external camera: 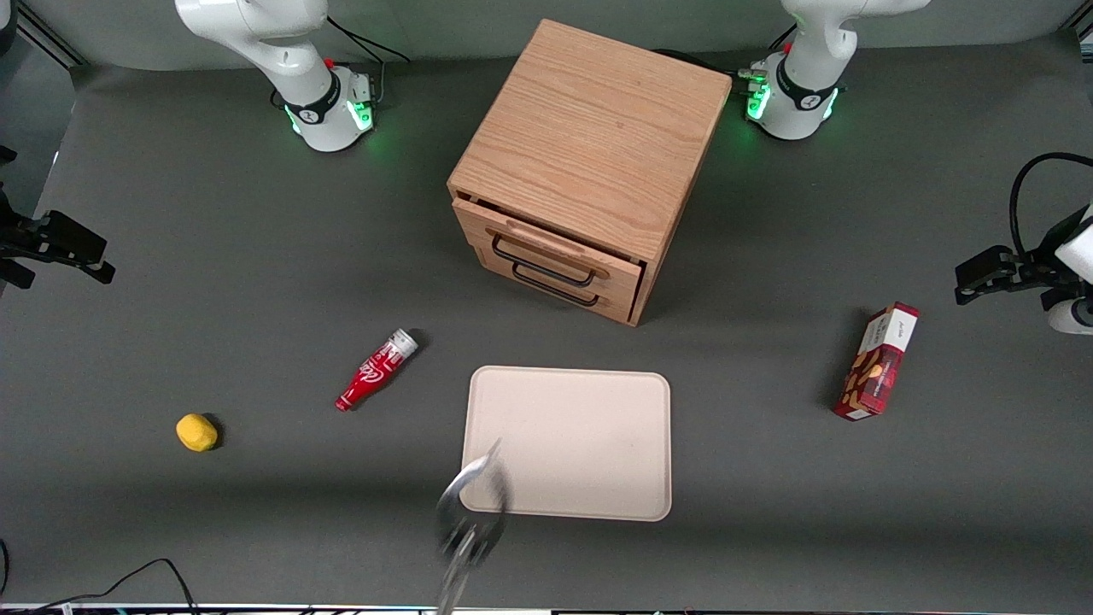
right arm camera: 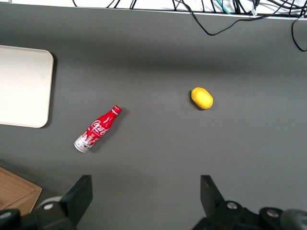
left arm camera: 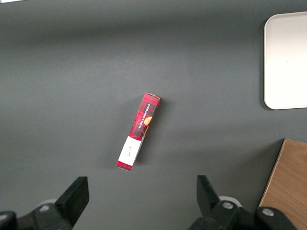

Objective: Open upper drawer
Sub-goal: 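Move the right gripper toward the wooden cabinet's upper drawer handle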

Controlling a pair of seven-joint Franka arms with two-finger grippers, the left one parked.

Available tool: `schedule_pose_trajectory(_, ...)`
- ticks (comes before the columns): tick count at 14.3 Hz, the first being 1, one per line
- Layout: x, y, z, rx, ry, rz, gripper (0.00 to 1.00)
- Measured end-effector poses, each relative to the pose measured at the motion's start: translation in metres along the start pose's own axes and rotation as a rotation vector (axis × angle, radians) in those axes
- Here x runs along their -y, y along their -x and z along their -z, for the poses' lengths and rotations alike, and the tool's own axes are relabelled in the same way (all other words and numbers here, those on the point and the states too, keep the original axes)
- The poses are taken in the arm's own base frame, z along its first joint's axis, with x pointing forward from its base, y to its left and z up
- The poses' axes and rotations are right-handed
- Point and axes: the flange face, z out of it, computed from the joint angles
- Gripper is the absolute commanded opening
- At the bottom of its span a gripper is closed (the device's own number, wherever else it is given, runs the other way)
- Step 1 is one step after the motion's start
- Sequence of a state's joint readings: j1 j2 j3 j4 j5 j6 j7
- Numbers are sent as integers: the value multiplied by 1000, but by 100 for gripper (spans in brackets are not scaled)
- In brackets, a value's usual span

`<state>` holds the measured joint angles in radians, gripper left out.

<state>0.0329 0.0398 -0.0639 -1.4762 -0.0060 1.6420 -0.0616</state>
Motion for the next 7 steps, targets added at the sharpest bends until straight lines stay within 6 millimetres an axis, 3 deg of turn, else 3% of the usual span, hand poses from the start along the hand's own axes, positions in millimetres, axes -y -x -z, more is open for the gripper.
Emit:
schedule_pose_trajectory(4, 8, -3, -7, 12, -2, 15, 100)
schedule_pose_trajectory(7, 58, -11, -13, 18, -14, 102, 100)
